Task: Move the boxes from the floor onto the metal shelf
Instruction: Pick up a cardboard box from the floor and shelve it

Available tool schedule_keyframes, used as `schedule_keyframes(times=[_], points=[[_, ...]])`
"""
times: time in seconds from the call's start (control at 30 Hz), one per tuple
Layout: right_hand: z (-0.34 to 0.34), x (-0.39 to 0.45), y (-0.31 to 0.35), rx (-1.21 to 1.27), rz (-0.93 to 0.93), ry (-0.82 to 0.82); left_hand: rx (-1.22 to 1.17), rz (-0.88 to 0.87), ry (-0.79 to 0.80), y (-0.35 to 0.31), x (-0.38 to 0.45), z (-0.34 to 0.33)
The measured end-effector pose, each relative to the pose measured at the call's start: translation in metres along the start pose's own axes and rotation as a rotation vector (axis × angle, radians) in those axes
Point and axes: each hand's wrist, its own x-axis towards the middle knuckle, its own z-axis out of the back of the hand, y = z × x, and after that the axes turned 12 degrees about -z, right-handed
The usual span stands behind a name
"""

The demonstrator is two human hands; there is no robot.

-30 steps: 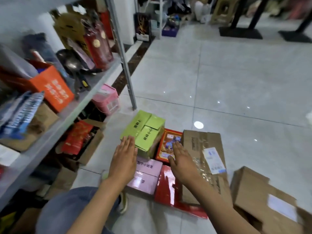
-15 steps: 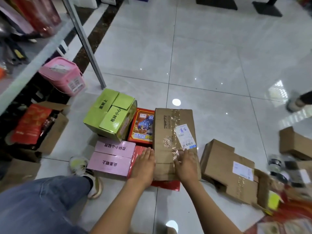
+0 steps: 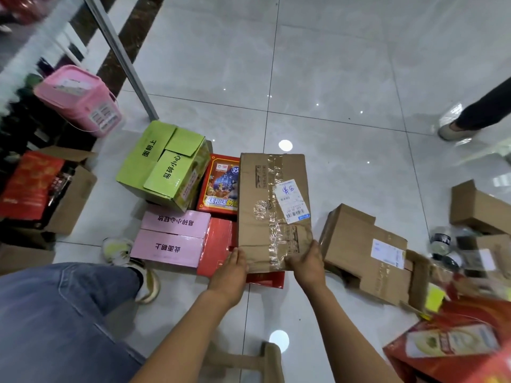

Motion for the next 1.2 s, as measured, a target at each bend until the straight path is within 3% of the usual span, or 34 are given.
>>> schedule_keyframes(times=[0.17, 0.37, 0.6, 0.73, 0.93, 1.2], points=[[-0.004, 0.002, -0.001, 0.097, -0.061, 0.013, -0.115, 0.035, 0.047, -0.002, -0.001, -0.005], [0.006, 0.003, -0.006, 0.145, -0.135, 0.101, -0.512, 0.131, 0.021, 0.003, 0.005, -0.011], [-0.019, 0.026, -0.029, 0.155, -0.201, 0.176, -0.558, 0.249, -0.051, 0.026, 0.007, -0.006], [-0.008, -0.013, -0.011, 0.261, -0.211, 0.227, -0.536, 0.292, -0.169, 0.032, 0.003, 0.003], [0.005, -0.042, 0.002, 0.412, -0.182, 0.241, -0.401, 0.314, -0.216, 0.031, -0.001, 0.021], [0.036, -0.069, 0.028, 0.582, -0.115, 0.233, -0.802, 0.221, -0.399, 0.015, -0.012, 0.043]])
